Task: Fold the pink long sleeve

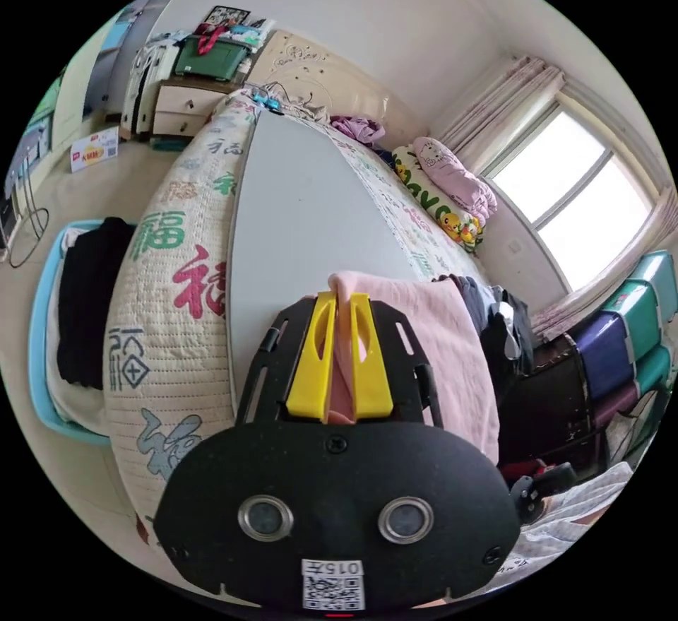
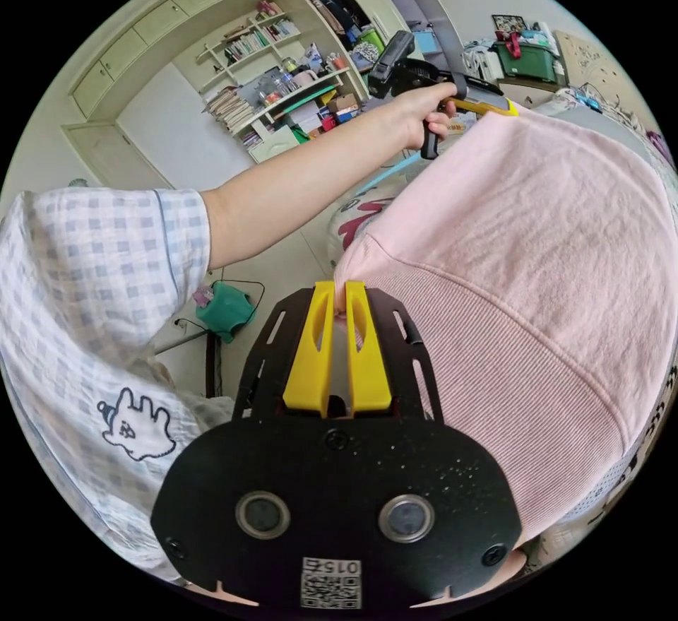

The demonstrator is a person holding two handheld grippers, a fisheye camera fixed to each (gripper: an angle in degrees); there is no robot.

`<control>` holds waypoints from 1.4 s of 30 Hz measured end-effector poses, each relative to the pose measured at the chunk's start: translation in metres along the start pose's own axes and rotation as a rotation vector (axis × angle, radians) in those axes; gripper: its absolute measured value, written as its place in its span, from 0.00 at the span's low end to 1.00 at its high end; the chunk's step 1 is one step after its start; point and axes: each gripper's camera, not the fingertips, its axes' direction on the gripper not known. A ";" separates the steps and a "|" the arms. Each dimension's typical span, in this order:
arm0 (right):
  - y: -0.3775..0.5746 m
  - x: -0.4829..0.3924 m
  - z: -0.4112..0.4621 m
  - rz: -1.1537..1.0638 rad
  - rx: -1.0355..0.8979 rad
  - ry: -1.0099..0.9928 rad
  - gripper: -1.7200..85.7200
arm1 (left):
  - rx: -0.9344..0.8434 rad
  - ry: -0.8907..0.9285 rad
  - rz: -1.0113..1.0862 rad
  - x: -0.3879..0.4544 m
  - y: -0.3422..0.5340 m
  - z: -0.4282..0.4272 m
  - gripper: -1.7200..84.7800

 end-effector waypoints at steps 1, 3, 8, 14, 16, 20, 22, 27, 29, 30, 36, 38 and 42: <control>-0.005 0.003 0.017 0.010 -0.041 0.015 0.04 | -0.020 -0.039 0.013 -0.001 -0.004 0.004 0.04; -0.013 0.018 0.053 0.062 -0.113 0.021 0.04 | -0.066 -0.094 0.021 -0.006 -0.007 0.020 0.04; -0.032 0.017 0.068 0.075 -0.137 0.026 0.05 | -0.079 -0.149 0.005 -0.014 -0.008 0.040 0.05; -0.052 -0.023 0.013 0.045 -0.069 -0.103 0.09 | -0.091 -0.097 -0.060 -0.031 -0.022 0.016 0.10; -0.058 -0.029 -0.030 0.001 -0.021 -0.222 0.09 | -0.069 -0.072 -0.075 -0.040 -0.016 -0.009 0.12; -0.076 0.019 -0.164 0.063 0.300 -0.167 0.13 | -0.075 0.018 -0.112 -0.063 0.002 -0.031 0.17; -0.089 0.055 -0.208 0.156 0.399 -0.040 0.16 | -0.096 0.134 -0.133 -0.079 0.012 -0.028 0.20; -0.151 0.166 -0.240 0.441 0.434 0.062 0.25 | -0.063 0.228 -0.174 -0.101 0.025 -0.022 0.20; -0.177 0.188 -0.227 0.497 0.405 0.034 0.26 | -0.062 0.242 -0.167 -0.104 0.025 -0.020 0.20; -0.186 0.194 -0.221 0.515 0.390 0.029 0.27 | -0.072 0.237 -0.146 -0.103 0.024 -0.018 0.21; -0.276 0.217 -0.162 0.585 0.278 -0.046 0.29 | -0.143 0.253 -0.100 -0.097 0.013 0.007 0.21; -0.298 0.221 -0.136 0.638 0.258 -0.160 0.27 | -0.163 0.232 -0.090 -0.095 0.011 0.016 0.19; -0.309 0.203 -0.106 0.705 0.253 -0.191 0.22 | -0.200 0.305 -0.136 -0.102 0.025 0.031 0.13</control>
